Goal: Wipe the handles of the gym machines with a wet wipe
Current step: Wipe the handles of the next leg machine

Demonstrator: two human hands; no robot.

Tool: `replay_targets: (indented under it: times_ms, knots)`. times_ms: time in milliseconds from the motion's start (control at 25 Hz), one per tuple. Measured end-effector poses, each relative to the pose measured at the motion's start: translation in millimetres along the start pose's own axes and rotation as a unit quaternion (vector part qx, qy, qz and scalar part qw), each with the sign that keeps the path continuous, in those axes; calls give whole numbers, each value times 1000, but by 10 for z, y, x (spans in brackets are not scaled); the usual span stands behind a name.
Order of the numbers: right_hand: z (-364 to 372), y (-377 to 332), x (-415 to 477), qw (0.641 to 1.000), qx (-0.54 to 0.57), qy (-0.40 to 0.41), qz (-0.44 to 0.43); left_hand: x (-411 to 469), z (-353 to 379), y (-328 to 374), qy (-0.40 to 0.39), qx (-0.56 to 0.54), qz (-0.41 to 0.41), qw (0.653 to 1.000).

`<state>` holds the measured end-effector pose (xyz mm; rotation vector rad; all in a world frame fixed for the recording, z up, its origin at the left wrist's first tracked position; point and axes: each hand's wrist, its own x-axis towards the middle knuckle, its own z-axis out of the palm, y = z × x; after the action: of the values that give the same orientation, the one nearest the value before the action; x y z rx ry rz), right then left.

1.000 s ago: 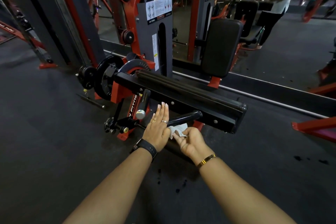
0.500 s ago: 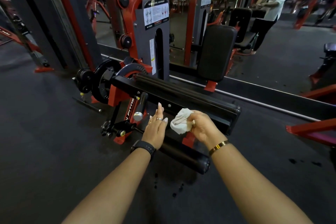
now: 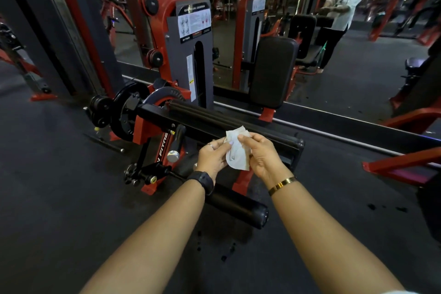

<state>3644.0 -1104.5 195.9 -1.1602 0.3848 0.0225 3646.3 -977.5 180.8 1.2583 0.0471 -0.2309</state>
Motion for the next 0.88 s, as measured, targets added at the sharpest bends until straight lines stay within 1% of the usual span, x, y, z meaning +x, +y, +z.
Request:
replay_targets:
  times_ms: [120,240,320,480,560,640,720,800,880]
  knots:
    - [-75,-52,-44,1000,14,5,-13,38,79,11,-11,-61,-46,997]
    - [-156,-101,-33,999,1,35,-23,76,162,20,-48,-68,-86,993]
    - [-182,-125,-25,998,-7,55,-29,132,200,-4,-64,-59,-89,992]
    - [-182,-145,-26,995,25,84,-47,281,240,-2,-88,-46,-82,992]
    - [-167,-128,-22,989,5,129,-71,341,267,27,-111,-53,-85,989]
    - [-113,-90,-62,973,-56,191,-114,360,310,81,-131,-69,-95,984]
    - [-40,-55,-130,943,-143,240,-178,374,359,107,-154,-74,-103,980]
    - [19,-32,-185,916,-207,269,-216,383,404,124,-176,-69,-115,975]
    - [32,-11,-243,902,-227,288,-229,381,445,107,-197,-60,-126,970]
